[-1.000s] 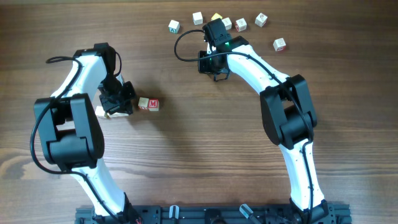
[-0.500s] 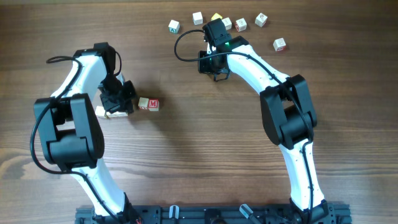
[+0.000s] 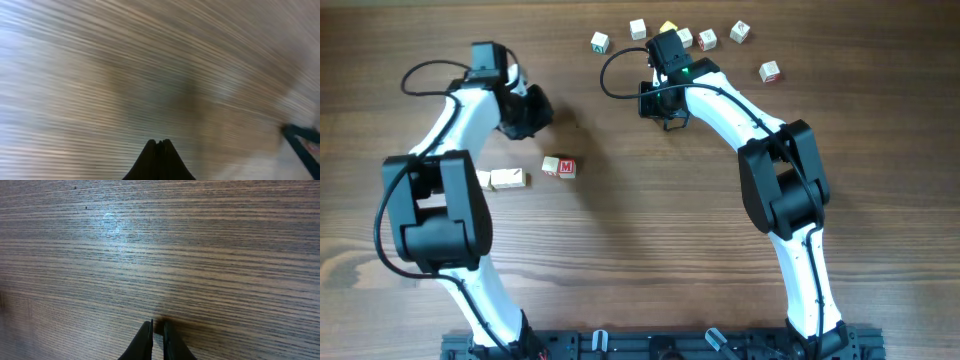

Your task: Form a horizontal line

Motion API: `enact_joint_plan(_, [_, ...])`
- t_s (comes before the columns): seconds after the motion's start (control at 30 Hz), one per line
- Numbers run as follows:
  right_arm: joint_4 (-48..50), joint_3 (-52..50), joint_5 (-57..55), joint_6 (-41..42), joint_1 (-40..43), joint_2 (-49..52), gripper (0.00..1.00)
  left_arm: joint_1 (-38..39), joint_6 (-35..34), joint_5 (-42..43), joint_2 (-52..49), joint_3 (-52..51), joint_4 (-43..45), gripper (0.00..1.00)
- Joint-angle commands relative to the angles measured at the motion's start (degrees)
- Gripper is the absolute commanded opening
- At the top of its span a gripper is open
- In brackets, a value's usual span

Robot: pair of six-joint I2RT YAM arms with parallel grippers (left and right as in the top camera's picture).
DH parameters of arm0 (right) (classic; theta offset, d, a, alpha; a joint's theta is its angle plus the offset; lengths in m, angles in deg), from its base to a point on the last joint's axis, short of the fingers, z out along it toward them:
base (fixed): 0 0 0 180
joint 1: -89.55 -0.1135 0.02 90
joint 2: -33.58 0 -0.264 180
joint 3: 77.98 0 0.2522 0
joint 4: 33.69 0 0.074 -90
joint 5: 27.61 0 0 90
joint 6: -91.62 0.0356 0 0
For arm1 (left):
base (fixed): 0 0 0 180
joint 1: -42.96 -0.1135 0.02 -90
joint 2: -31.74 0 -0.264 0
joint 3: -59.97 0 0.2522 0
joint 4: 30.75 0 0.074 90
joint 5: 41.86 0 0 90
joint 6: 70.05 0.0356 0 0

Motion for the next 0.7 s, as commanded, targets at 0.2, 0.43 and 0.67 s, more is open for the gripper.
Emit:
enact_joint_plan(0.2, [-0.70, -2.40, -2.82, 0.17, -0.13, 2.05, 0.11, 7.43, 0.70, -12.13, -0.63, -0.07, -9.14, 0.04])
enact_joint_plan(0.43, [-0.72, -2.40, -2.84, 0.15, -0.13, 2.05, 0.11, 5.60, -2.54, -15.74, -0.63, -0.07, -12.41, 0.04])
enact_joint_plan(0.67, [-0.61, -2.40, -2.84, 0.17, -0.13, 2.05, 0.11, 5.49, -2.54, -15.78, -0.63, -0.07, -16.76, 0.04])
